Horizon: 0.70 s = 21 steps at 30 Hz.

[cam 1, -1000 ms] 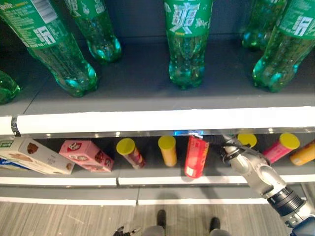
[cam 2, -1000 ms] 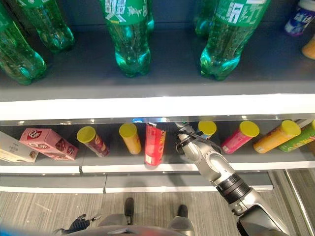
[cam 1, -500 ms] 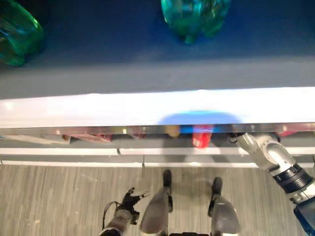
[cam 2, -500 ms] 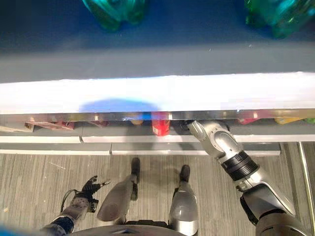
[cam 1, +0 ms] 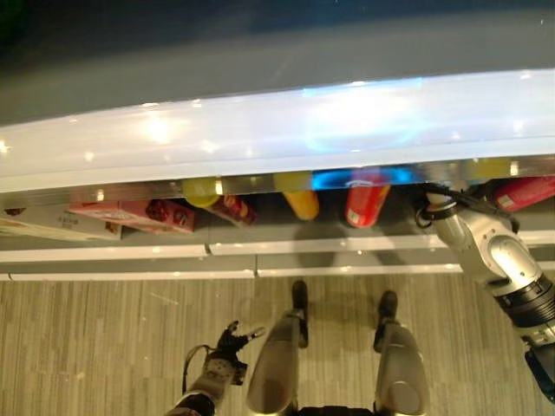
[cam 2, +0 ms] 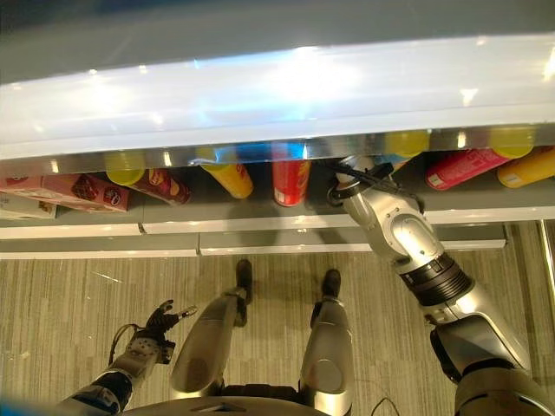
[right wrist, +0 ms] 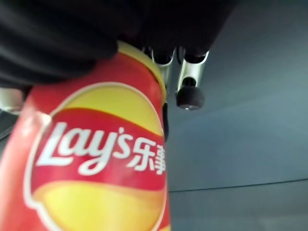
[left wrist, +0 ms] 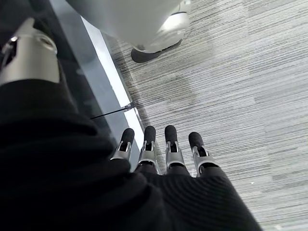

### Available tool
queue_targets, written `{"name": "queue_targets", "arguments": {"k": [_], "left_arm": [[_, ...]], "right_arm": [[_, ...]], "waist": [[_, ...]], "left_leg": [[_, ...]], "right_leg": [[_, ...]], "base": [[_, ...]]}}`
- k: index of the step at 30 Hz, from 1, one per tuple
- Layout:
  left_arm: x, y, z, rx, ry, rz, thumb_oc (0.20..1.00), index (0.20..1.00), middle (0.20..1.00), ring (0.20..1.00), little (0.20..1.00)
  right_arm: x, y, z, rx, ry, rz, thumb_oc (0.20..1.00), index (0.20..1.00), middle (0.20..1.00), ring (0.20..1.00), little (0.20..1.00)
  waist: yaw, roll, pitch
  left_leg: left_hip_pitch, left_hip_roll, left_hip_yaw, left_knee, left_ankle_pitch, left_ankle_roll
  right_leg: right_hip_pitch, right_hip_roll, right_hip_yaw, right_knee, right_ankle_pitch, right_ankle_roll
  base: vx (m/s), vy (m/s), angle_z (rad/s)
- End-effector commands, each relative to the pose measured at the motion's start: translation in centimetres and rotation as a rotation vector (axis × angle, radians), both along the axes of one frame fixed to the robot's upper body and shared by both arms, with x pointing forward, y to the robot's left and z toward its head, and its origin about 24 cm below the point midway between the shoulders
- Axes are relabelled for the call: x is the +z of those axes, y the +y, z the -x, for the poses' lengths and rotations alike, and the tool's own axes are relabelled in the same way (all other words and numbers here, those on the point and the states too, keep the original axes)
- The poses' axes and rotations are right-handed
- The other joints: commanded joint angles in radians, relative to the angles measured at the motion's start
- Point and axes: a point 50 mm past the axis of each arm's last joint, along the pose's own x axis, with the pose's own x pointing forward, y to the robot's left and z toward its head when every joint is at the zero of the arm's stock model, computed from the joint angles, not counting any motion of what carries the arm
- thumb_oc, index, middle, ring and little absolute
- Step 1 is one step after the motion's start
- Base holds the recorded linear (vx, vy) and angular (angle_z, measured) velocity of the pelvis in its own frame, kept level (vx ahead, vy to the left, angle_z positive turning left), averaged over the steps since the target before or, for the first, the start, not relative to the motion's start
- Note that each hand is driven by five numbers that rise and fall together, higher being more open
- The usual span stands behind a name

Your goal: Put the goods on the table back onto the shelves and tidy them up.

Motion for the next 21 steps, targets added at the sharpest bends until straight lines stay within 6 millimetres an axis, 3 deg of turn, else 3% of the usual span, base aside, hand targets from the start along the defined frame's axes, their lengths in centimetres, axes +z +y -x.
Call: {"name": "queue_targets", "arguments": {"k": [1,13,21], "left_arm": [[-0.1,2.4,1.3,0.010,0.029,-0.078,1.000,1.000,1.000,1.000,1.000],[0.3,2.3,0.3,0.025,0.005,-0.070,1.000,1.000,1.000,1.000,1.000],[0.3,2.1,0.2,0.040,0.001,-0.056,1.000,1.000,1.000,1.000,1.000]], "right_arm": [[3.7,0.5,1.3,0.032,-0.224,-0.037,0.200,0.200,0.200,0.200,0.200],[4.9,-0.1,0.2,-0.043,-0.258,0.001,0.200,0.200,0.200,0.200,0.200],[3.5,-0.2,-0.6,-0.074,-0.204,0.027,0.200,0.200,0.200,0.200,0.200]], "waist": [[0.008,-0.024,-0.102],[0.012,-0.013,-0.085],[0.009,-0.006,-0.067]], "left_leg": [[-0.016,0.074,-0.003,0.105,-0.153,-0.041],[-0.061,0.065,-0.015,0.100,-0.136,-0.043],[-0.080,0.061,-0.014,0.095,-0.130,-0.043]], "right_leg": [[-0.037,-0.091,-0.029,0.007,0.019,0.036],[-0.074,-0.092,-0.033,0.010,0.022,0.030],[-0.094,-0.095,-0.031,0.008,0.030,0.028]], "base": [[-0.01,0.018,-0.06],[0.00,0.002,-0.01],[0.00,0.001,0.03]]}}
